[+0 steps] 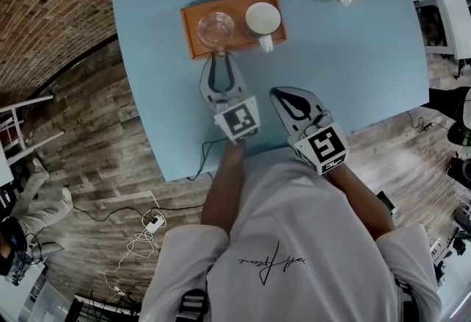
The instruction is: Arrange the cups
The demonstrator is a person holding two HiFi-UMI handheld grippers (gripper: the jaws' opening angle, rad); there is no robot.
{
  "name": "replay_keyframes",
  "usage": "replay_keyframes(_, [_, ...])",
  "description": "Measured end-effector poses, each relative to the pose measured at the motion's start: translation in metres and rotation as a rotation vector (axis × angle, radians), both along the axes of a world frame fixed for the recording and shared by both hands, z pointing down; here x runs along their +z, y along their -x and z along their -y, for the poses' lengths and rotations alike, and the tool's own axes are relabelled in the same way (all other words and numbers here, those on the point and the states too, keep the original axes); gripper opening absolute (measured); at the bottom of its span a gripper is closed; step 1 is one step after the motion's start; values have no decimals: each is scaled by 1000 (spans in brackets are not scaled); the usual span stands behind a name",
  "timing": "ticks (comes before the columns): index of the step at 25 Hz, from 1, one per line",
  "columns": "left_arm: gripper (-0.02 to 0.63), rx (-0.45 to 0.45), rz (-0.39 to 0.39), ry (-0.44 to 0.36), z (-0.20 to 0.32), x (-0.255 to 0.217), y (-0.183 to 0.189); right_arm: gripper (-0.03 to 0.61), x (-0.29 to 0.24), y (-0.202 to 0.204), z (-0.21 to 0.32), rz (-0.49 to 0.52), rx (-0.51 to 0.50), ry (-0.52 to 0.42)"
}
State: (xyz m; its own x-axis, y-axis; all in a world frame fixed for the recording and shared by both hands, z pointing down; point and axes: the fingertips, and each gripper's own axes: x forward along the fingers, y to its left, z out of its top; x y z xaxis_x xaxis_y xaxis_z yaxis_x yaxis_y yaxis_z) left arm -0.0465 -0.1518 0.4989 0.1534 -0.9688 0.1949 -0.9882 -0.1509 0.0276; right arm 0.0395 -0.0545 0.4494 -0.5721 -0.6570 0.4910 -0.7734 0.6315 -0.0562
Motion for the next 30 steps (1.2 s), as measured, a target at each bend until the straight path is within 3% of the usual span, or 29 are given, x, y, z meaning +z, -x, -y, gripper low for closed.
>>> replay_keyframes(5, [117, 70, 8, -19, -13, -9, 0, 21, -3, 10, -1, 40, -3, -20])
replay_keyframes(21, [115, 271, -30, -32, -56, -78, 5, 21, -53, 16, 7, 137, 116, -143])
replay_keyframes(30, [35, 338, -79, -62, -68, -121, -4, 21, -85, 4, 7, 155, 176, -180])
